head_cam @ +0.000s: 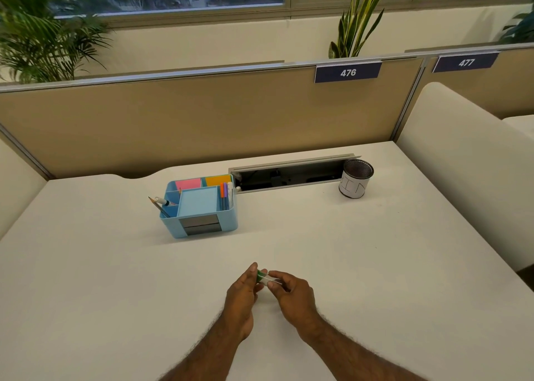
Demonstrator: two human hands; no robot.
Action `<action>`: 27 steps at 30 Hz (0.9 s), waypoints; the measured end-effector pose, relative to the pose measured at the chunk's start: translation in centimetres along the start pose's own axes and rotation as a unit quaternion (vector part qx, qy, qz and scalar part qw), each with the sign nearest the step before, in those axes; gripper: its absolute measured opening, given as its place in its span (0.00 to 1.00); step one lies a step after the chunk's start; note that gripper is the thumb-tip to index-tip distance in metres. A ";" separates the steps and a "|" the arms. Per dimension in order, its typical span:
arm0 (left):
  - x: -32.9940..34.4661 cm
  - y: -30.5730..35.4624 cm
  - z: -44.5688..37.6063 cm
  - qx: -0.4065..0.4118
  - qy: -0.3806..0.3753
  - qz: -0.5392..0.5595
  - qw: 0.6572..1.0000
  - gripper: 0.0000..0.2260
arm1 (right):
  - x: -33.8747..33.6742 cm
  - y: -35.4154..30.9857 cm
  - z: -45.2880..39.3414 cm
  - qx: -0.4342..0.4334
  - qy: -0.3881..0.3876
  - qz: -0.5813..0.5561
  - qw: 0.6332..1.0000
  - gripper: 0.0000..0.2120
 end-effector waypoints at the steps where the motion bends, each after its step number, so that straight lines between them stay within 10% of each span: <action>1: 0.1 0.1 0.0 0.009 -0.002 0.007 1.000 0.10 | 0.1 -0.2 0.0 0.002 0.004 -0.008 1.000 0.11; 8: -0.4 1.0 -0.3 0.040 -0.008 -0.018 0.999 0.10 | -0.6 -1.7 -0.5 0.083 -0.051 -0.124 0.987 0.09; 15: -2.3 4.0 -1.5 0.065 0.036 -0.176 0.982 0.18 | 0.6 -4.6 -4.2 0.039 -0.167 0.151 0.974 0.08; 21: -5.4 9.5 -3.0 0.230 0.291 -0.397 0.839 0.24 | 3.0 -10.0 -10.0 -0.112 -0.116 0.219 0.962 0.18; 27: -8.4 13.6 -5.6 0.250 0.274 -0.579 0.726 0.33 | 6.2 -14.8 -14.2 -0.189 -0.064 0.206 0.958 0.15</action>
Point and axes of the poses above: each hand's wrist, its own z-axis away from the middle knuckle, its own x-axis out of the palm, y = z × x, the point moved 1 cm from there along -z, towards the middle knuckle, and after that the axes turned 6 degrees about -x, right-handed, at the moved point
